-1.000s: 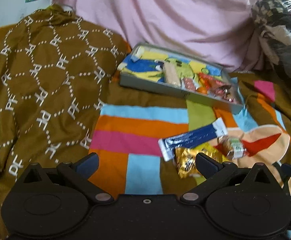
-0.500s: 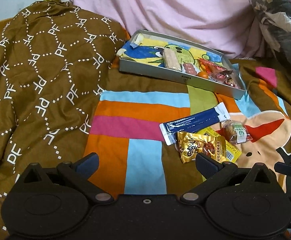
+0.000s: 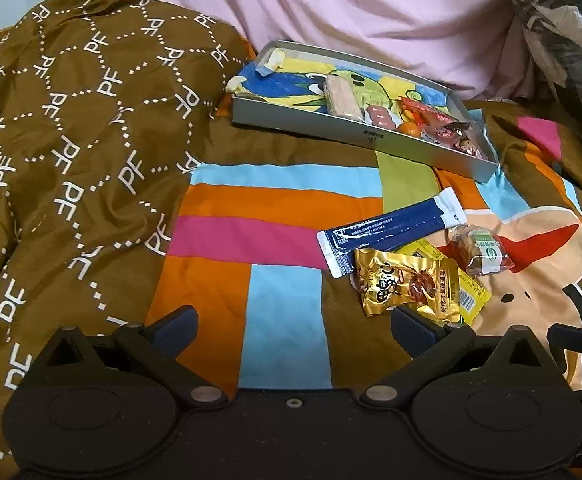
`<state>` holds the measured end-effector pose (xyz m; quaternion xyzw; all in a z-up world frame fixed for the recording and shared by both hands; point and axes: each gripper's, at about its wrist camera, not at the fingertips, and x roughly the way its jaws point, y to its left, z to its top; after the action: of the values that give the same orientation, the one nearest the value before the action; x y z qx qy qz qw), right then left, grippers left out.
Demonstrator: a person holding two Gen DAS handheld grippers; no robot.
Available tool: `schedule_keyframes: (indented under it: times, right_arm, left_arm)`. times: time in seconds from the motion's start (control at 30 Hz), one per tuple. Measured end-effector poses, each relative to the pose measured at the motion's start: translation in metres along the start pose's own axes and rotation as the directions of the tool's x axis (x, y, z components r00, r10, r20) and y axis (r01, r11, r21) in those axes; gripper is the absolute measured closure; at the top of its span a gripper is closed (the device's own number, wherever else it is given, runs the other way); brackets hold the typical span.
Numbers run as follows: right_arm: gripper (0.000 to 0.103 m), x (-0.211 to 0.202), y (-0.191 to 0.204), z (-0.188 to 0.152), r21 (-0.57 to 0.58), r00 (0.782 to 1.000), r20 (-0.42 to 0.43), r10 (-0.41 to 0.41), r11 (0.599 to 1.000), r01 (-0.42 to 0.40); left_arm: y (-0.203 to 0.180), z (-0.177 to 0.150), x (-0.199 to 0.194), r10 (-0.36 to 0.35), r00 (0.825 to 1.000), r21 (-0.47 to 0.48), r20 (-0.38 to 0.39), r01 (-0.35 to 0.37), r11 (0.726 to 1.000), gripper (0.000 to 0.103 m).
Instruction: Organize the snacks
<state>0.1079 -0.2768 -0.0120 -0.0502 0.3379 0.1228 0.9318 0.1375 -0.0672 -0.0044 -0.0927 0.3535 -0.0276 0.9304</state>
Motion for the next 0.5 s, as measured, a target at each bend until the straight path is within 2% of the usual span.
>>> schedule_keyframes:
  times: [0.23,0.5]
  right_arm:
    - [0.000,0.002,-0.002,0.003,0.003,1.000,-0.007,0.011,1.000,-0.011]
    - [0.000,0.004,-0.012,0.014,-0.001,0.998,0.064,0.017,1.000,-0.017]
  left_arm:
    - [-0.007,0.001,0.011,-0.004,1.000,0.023,-0.019,0.005,1.000,0.001]
    - [-0.020,0.006,0.028,-0.050,0.998,0.064,-0.041,0.053,0.997,0.001]
